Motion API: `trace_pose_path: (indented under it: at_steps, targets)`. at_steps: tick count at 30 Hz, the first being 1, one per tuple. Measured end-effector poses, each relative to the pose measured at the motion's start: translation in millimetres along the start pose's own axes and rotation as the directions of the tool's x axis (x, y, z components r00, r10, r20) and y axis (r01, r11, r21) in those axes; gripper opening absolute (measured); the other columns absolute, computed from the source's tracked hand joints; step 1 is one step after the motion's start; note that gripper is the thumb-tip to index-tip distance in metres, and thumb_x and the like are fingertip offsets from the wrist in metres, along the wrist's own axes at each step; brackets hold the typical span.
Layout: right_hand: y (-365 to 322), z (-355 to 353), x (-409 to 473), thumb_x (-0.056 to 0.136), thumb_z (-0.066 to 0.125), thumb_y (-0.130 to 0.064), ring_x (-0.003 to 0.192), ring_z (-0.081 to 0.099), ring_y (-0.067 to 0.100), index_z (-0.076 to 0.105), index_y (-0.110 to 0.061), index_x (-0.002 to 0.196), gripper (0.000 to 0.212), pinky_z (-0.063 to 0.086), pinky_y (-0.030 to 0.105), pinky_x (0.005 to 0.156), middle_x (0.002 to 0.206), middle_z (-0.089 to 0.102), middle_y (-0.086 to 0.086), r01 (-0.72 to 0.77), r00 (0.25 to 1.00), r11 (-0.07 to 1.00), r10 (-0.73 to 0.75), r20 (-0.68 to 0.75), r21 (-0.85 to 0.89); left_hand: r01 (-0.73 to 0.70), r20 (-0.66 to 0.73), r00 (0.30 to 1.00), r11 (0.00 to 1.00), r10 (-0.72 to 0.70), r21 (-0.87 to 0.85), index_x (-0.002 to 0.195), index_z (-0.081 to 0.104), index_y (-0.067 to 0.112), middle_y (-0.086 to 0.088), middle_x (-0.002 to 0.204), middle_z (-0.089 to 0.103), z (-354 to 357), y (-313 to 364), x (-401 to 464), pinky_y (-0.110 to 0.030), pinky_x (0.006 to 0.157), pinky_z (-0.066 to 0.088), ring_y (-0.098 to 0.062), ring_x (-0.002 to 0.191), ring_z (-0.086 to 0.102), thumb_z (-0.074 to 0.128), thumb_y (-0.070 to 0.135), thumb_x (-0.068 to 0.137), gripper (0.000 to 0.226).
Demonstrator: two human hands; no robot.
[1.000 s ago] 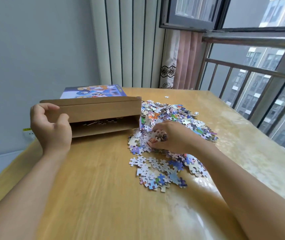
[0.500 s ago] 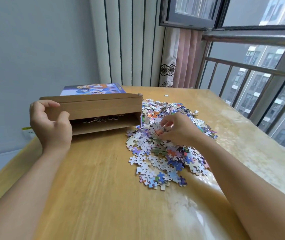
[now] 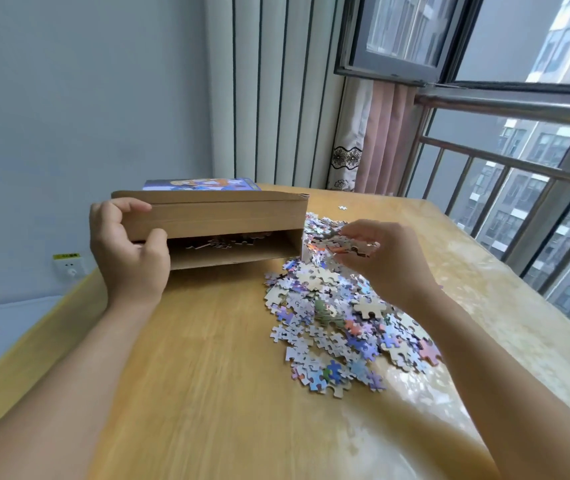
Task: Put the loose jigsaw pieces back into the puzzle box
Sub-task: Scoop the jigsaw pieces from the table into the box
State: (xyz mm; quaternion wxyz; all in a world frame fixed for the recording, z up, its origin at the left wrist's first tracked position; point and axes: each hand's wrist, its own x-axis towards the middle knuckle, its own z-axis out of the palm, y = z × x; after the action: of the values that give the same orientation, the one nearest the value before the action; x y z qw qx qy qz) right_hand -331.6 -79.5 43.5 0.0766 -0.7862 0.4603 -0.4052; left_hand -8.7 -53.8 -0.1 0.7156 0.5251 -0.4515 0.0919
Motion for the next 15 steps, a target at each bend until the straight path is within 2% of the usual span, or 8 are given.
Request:
trace_pose_path:
  at_steps: [1, 3, 5, 8, 11, 15]
  targets:
    - [-7.6, 1.6, -1.5, 0.078, 0.086, -0.016, 0.083, 0.064, -0.004, 0.077, -0.018, 0.104, 0.028, 0.052, 0.017, 0.076, 0.090, 0.069, -0.018, 0.071, 0.997, 0.997, -0.070, -0.043, 0.021, -0.026, 0.010, 1.000, 1.000, 0.026, 0.003, 0.100, 0.058, 0.016, 0.016, 0.097, 0.045, -0.2, 1.1, 0.2, -0.014, 0.067, 0.039, 0.007, 0.094, 0.048, 0.055, -0.003, 0.071, 0.035]
    - [-25.8, 11.1, -3.6, 0.081, 0.083, -0.013, 0.084, 0.067, 0.005, 0.077, -0.014, 0.105, 0.025, 0.056, 0.026, 0.078, 0.095, 0.073, -0.008, 0.266, 0.961, 0.964, -0.264, -0.084, 0.006, -0.051, 0.025, 0.998, 0.999, 0.051, 0.004, 0.102, 0.060, 0.009, 0.017, 0.098, 0.045, 0.0, 3.3, 0.6, -0.015, 0.056, 0.037, 0.007, 0.093, 0.048, 0.055, -0.006, 0.071, 0.035]
    - [-42.1, 32.4, 0.1, 0.086, 0.079, -0.011, 0.087, 0.067, 0.018, 0.076, -0.013, 0.107, 0.021, 0.056, 0.035, 0.077, 0.099, 0.073, -0.002, 0.463, 0.882, 0.880, -0.469, -0.036, -0.110, -0.055, 0.021, 0.998, 0.998, 0.055, 0.008, 0.103, 0.061, 0.006, 0.017, 0.098, 0.045, -1.4, 5.0, 1.5, -0.015, 0.052, 0.038, 0.007, 0.092, 0.049, 0.056, -0.011, 0.072, 0.035]
    - [-54.7, 69.2, 16.2, 0.087, 0.073, -0.004, 0.088, 0.062, 0.026, 0.073, -0.015, 0.107, 0.023, 0.052, 0.040, 0.073, 0.100, 0.069, 0.001, 0.645, 0.754, 0.704, -0.651, 0.094, -0.297, -0.057, 0.007, 0.998, 0.998, 0.057, -0.006, 0.102, 0.061, 0.006, 0.018, 0.099, 0.047, -1.5, 5.9, 2.6, -0.019, 0.051, 0.039, 0.008, 0.093, 0.050, 0.057, -0.012, 0.072, 0.035]
    - [-54.7, 96.7, 31.7, 0.085, 0.064, -0.005, 0.090, 0.060, 0.029, 0.069, -0.015, 0.108, 0.025, 0.048, 0.039, 0.073, 0.101, 0.066, 0.003, 0.703, 0.691, 0.584, -0.697, 0.193, -0.405, -0.070, -0.006, 0.998, 0.997, 0.069, -0.026, 0.100, 0.061, 0.006, 0.019, 0.099, 0.046, -2.0, 7.0, 4.4, -0.022, 0.051, 0.040, 0.006, 0.092, 0.050, 0.055, -0.008, 0.071, 0.033]
    - [-52.0, 116.3, 38.5, 0.086, 0.043, -0.008, 0.082, 0.061, 0.029, 0.070, -0.011, 0.103, 0.032, 0.053, 0.038, 0.071, 0.090, 0.067, 0.004, 0.645, 0.738, 0.599, -0.649, 0.184, -0.475, -0.092, -0.010, 0.996, 0.995, 0.091, -0.043, 0.098, 0.061, 0.006, 0.015, 0.098, 0.047, -1.2, 10.3, 4.8, -0.021, 0.050, 0.039, 0.005, 0.091, 0.050, 0.054, -0.008, 0.069, 0.033]
